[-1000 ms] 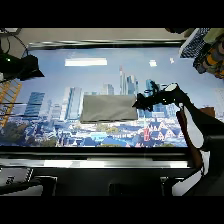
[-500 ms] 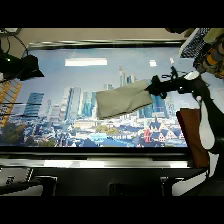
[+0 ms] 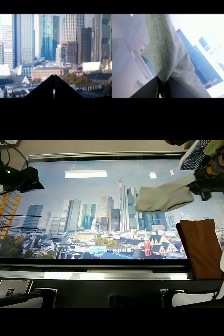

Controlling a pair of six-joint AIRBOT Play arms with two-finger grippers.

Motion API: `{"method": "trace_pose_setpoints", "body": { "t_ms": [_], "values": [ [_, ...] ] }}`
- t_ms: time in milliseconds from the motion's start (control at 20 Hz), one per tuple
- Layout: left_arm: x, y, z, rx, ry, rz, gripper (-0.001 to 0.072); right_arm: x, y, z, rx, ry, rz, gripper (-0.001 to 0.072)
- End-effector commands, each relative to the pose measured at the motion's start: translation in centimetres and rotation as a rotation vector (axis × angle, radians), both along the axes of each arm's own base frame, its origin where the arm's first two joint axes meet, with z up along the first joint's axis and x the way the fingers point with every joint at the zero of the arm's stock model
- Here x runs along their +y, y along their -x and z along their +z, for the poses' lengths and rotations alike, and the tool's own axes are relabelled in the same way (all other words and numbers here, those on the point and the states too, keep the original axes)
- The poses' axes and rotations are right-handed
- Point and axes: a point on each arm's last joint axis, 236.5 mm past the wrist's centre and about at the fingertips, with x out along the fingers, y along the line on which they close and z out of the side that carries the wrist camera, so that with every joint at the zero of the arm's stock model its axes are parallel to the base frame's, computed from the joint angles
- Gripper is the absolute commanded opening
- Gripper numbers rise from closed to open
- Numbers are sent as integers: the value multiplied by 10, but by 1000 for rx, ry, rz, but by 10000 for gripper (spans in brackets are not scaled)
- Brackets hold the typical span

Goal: Fold the clothes and pants, and hang the long-sleeved shirts on hangers.

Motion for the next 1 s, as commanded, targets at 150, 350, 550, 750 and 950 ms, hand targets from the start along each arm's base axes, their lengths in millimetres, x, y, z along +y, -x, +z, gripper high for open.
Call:
{"method": "trace_pose_setpoints", "body": {
  "t_ms": [150,350,550,750,950],
  "values": [
    [0,0,0,0,0,1,19,-93,61,37,78,61,-378,36],
    [0,0,0,0,0,1,19,-110,99,52,141,104,-486,36],
    [0,0,0,0,0,1,19,-113,135,64,208,121,-588,35],
    [0,0,0,0,0,1,19,-108,171,62,321,127,-627,35],
    [0,0,0,0,0,1,19,-90,205,49,484,85,-633,35]
  ]
}}
